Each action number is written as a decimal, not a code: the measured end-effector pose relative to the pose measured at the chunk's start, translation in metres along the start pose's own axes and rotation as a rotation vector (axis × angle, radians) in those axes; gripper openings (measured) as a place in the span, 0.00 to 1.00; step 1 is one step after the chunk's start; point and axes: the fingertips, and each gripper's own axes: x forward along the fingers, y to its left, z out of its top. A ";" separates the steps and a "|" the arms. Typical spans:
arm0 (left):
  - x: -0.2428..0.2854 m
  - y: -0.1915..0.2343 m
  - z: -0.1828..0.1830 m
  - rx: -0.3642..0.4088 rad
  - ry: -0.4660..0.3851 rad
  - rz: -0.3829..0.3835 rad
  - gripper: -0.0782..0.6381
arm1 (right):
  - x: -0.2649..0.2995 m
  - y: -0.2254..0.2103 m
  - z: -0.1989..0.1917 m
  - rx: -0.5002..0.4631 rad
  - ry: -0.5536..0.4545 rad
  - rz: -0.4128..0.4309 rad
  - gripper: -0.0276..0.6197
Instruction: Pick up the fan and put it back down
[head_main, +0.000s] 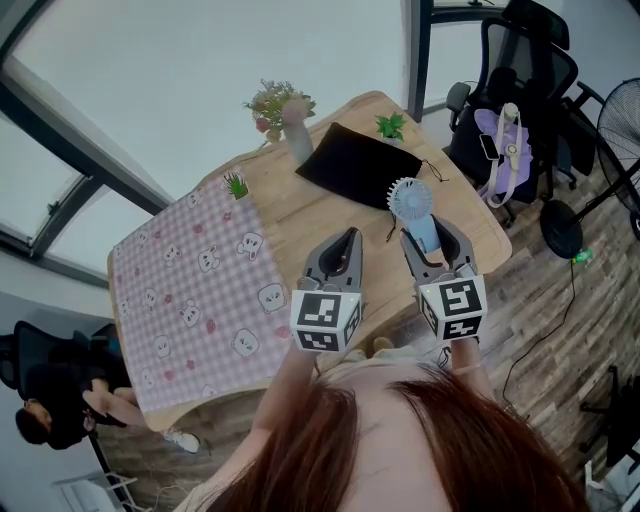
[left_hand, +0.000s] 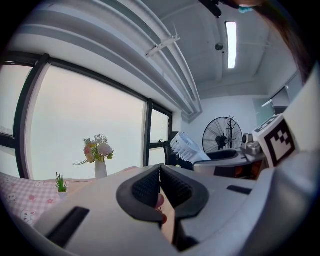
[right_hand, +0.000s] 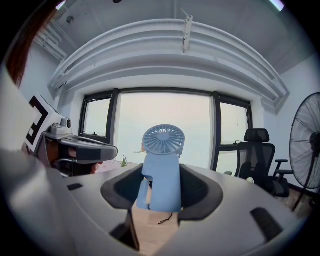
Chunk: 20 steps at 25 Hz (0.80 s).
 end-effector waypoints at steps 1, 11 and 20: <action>0.000 0.000 0.000 0.001 0.001 -0.001 0.13 | 0.000 0.000 0.000 -0.001 0.000 0.000 0.37; 0.006 0.001 -0.002 -0.004 0.012 -0.007 0.13 | 0.006 0.000 -0.004 -0.004 0.019 0.007 0.37; 0.013 0.002 -0.008 -0.009 0.024 -0.016 0.13 | 0.014 0.001 -0.016 -0.013 0.051 0.011 0.37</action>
